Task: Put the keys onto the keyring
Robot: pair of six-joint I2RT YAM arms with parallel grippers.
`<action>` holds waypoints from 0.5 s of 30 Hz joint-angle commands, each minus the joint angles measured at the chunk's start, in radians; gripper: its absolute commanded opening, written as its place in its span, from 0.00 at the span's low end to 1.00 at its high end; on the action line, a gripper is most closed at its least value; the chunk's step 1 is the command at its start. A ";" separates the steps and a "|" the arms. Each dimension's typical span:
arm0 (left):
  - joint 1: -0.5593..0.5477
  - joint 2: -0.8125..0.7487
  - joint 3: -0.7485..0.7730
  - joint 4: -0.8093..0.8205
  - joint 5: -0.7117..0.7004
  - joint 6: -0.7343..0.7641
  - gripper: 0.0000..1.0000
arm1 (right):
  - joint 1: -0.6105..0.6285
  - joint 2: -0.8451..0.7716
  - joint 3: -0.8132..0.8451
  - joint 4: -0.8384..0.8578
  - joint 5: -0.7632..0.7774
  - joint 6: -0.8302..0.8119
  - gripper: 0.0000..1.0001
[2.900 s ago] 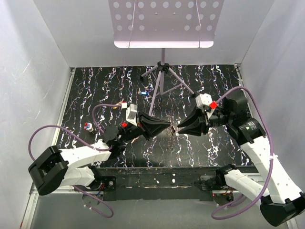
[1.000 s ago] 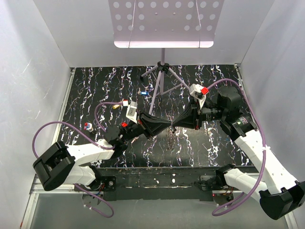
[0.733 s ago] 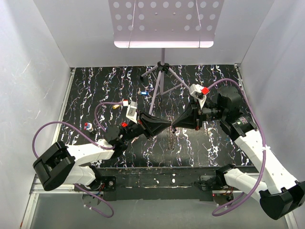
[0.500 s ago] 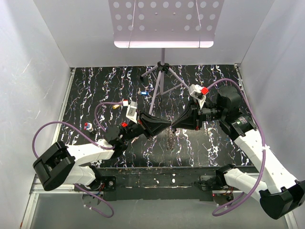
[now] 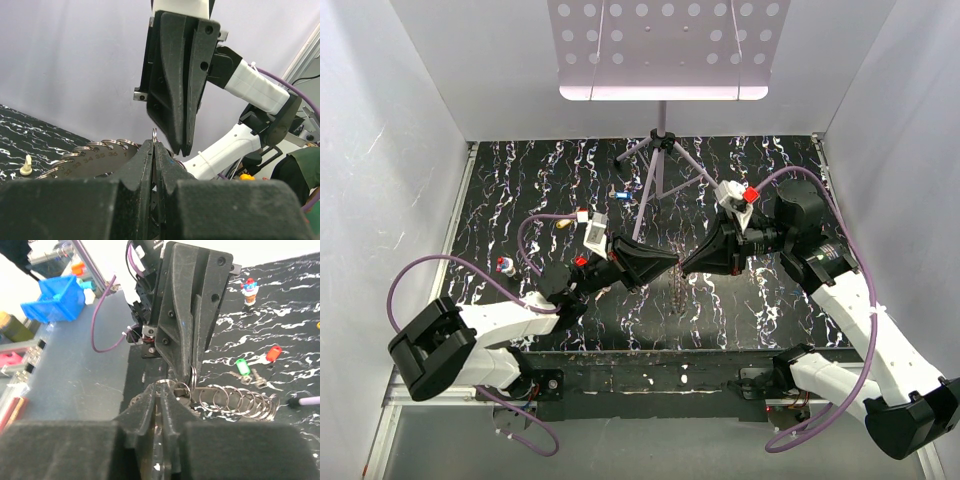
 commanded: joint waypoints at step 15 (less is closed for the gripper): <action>0.003 -0.136 0.010 0.047 0.048 0.100 0.00 | -0.028 -0.053 0.054 0.036 -0.035 -0.177 0.39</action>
